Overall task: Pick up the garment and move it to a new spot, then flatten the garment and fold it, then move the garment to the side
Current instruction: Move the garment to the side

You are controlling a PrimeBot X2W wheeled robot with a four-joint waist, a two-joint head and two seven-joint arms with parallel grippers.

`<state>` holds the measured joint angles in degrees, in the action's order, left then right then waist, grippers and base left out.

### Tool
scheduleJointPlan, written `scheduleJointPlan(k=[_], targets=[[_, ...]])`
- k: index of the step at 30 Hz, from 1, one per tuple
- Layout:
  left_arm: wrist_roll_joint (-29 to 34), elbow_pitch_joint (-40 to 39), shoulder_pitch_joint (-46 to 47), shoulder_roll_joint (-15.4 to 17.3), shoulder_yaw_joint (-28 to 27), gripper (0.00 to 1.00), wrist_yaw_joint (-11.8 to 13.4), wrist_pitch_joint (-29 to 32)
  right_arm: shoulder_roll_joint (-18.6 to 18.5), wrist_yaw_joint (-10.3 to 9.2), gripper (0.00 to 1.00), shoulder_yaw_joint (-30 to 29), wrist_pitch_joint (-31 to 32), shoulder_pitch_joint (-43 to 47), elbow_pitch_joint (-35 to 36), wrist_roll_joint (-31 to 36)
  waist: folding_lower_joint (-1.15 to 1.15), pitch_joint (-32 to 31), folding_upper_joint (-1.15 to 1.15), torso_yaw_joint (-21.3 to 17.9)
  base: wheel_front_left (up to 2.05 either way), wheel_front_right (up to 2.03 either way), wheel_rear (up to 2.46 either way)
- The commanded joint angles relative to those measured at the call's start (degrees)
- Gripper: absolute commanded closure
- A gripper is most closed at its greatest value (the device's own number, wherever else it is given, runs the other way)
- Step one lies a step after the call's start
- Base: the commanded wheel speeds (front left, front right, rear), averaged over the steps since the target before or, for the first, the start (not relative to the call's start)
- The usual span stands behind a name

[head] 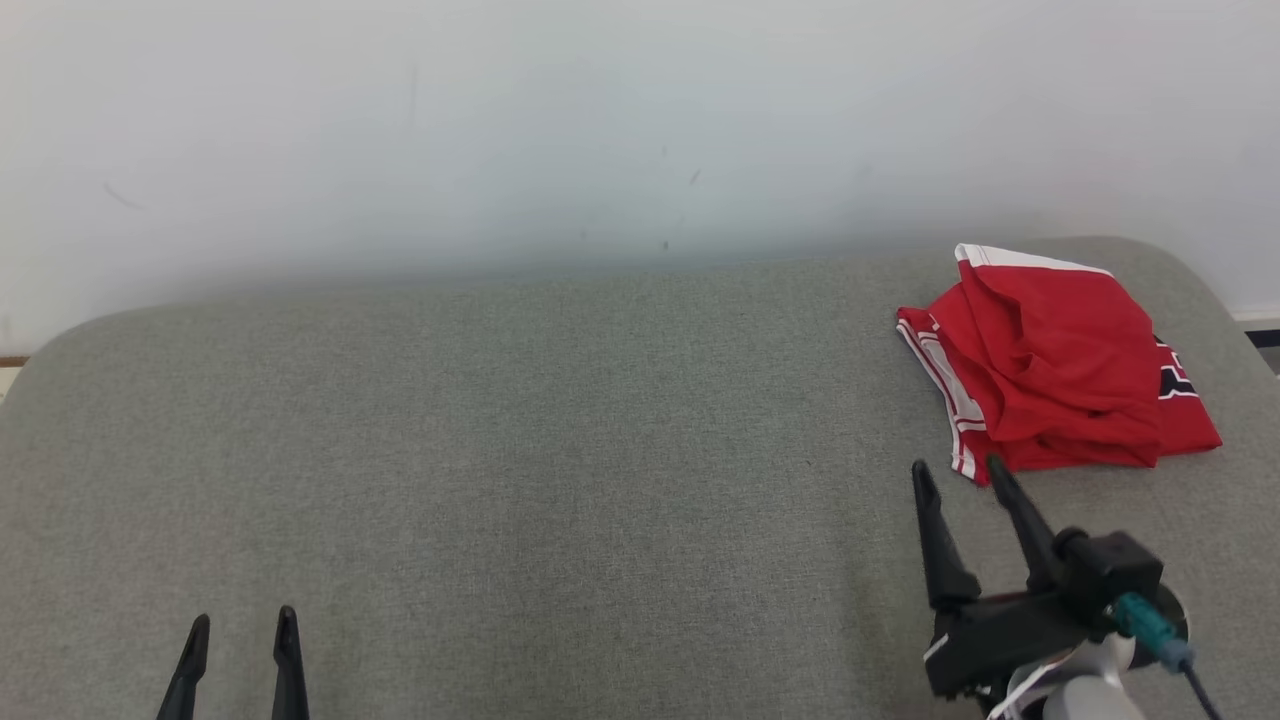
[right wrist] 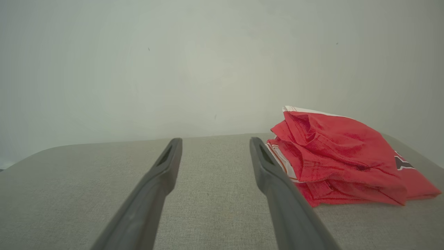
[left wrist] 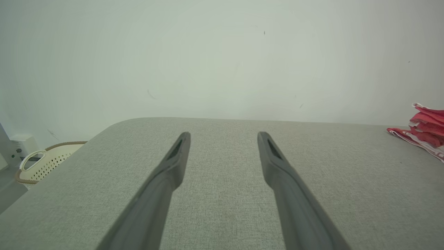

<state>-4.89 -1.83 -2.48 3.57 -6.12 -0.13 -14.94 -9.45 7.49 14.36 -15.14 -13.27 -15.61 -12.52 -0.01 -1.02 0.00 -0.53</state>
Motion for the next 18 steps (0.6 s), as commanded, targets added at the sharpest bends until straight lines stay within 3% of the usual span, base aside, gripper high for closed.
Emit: scheduleJointPlan(k=[1,18], targets=[[0.0,-0.2,-1.1,0.0,-0.3,0.00,0.2,-0.2,0.5,0.00,0.00,0.0,-0.1,1.2,0.4,0.6,0.01,-0.1,0.00,-0.1,0.00,0.00,0.00],[1.2,-1.3,-1.8,-0.3,0.1,0.00,-0.8,-0.2,4.6,0.00,0.00,-1.8,-0.1,8.9,3.5,2.4,0.01,-0.7,0.00,-0.3,0.00,0.00,0.00]])
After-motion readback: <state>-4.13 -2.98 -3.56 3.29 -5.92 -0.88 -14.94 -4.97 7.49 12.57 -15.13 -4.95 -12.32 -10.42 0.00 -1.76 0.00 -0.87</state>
